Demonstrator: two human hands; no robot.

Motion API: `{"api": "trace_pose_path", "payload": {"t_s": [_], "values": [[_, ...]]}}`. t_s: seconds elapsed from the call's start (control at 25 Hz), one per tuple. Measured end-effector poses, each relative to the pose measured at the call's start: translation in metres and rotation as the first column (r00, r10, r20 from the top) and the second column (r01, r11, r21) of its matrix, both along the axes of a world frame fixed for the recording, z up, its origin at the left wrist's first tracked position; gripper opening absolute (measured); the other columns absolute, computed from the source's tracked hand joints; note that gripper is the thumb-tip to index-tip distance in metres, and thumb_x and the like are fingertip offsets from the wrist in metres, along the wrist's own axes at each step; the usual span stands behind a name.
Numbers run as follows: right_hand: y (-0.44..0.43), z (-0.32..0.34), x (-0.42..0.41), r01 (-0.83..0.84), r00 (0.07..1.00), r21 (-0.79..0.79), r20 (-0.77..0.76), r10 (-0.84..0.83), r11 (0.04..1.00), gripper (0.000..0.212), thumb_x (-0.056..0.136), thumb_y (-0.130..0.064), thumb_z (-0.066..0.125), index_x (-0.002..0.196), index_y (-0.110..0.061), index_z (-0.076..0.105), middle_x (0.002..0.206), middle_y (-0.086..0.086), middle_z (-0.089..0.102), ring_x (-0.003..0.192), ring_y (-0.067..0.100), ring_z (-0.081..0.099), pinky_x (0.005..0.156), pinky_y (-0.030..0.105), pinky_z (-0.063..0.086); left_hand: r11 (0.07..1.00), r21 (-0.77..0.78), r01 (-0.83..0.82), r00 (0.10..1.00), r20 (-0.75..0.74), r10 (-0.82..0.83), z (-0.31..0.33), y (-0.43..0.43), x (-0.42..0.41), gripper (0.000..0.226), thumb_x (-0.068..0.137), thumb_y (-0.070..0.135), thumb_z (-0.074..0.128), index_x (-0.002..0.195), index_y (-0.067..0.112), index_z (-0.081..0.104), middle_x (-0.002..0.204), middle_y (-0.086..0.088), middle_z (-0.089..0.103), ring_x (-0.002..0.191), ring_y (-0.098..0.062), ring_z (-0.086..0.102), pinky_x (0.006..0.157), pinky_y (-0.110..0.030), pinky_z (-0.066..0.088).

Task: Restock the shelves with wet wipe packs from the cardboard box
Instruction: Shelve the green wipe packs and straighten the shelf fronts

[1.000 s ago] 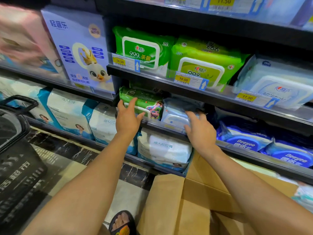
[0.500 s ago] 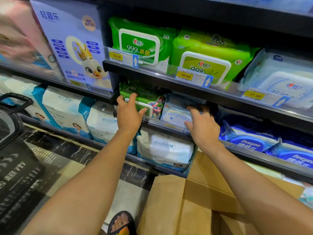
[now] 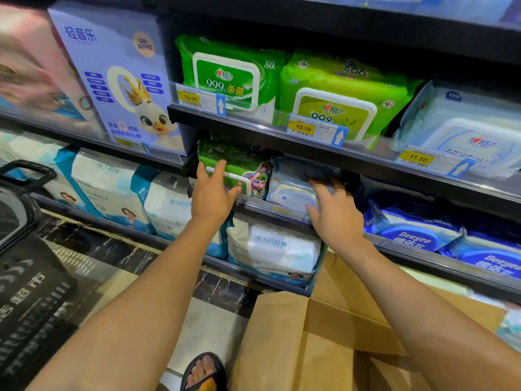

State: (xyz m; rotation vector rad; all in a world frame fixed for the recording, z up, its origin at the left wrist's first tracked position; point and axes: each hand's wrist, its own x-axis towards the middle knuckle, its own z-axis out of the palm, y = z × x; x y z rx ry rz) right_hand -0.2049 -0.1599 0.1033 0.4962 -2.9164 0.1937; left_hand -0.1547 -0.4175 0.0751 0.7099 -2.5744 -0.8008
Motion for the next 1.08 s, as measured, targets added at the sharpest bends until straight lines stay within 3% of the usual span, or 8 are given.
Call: {"api": "trace_pose_path", "payload": {"t_s": [0.16, 0.48, 0.6, 0.84, 1.08], "values": [[0.010, 0.001, 0.005, -0.054, 0.999, 0.010, 0.003, 0.054, 0.998, 0.064, 0.098, -0.041, 0.059, 0.155, -0.038, 0.029, 0.141, 0.017, 0.046, 0.118, 0.042, 0.051, 0.085, 0.047, 0.053, 0.989, -0.122, 0.077, 0.993, 0.094, -0.066, 0.004, 0.005, 0.020, 0.086, 0.094, 0.045, 0.071, 0.163, 0.035, 0.021, 0.173, -0.015, -0.001, 0.156, -0.041, 0.016, 0.118, -0.055, 0.034], [0.054, 0.040, 0.045, -0.162, 0.983, 0.049, -0.085, 0.165, 0.986, 0.065, 0.090, -0.039, 0.067, 0.149, -0.025, 0.044, 0.155, 0.009, 0.037, 0.141, 0.032, 0.035, 0.107, 0.047, 0.041, 0.839, -0.436, 0.325, 0.940, 0.250, -0.233, 0.052, 0.061, 0.074, 0.084, 0.097, 0.054, 0.063, 0.163, 0.033, 0.017, 0.173, -0.006, 0.007, 0.160, -0.030, 0.002, 0.126, -0.052, 0.018], [0.081, 0.072, 0.064, -0.176, 0.975, 0.069, -0.124, 0.184, 0.982, 0.067, 0.089, -0.038, 0.070, 0.149, -0.024, 0.045, 0.159, 0.008, 0.035, 0.147, 0.031, 0.032, 0.112, 0.048, 0.038, 0.782, -0.509, 0.359, 0.933, 0.225, -0.282, 0.089, 0.091, 0.087, 0.082, 0.097, 0.055, 0.061, 0.163, 0.033, 0.018, 0.174, -0.004, 0.007, 0.160, -0.028, 0.002, 0.127, -0.050, 0.017], [0.147, 0.155, 0.102, -0.170, 0.948, 0.110, -0.252, 0.193, 0.979, 0.063, 0.084, -0.039, 0.073, 0.142, -0.023, 0.053, 0.151, 0.007, 0.045, 0.136, 0.031, 0.046, 0.101, 0.048, 0.046, 0.663, -0.654, 0.365, 0.914, 0.116, -0.389, 0.177, 0.161, 0.102, 0.081, 0.096, 0.056, 0.062, 0.162, 0.034, 0.022, 0.173, -0.002, 0.013, 0.160, -0.026, 0.008, 0.127, -0.048, 0.020], [0.236, 0.249, 0.131, -0.092, 0.906, 0.089, -0.405, 0.120, 0.992, 0.062, 0.083, -0.035, 0.074, 0.141, -0.023, 0.054, 0.153, 0.008, 0.044, 0.139, 0.031, 0.043, 0.102, 0.048, 0.046, 0.588, -0.734, 0.339, 0.862, -0.008, -0.507, 0.270, 0.255, 0.103, 0.082, 0.093, 0.054, 0.067, 0.161, 0.033, 0.027, 0.171, -0.002, 0.019, 0.159, -0.027, 0.013, 0.126, -0.049, 0.022]]}}
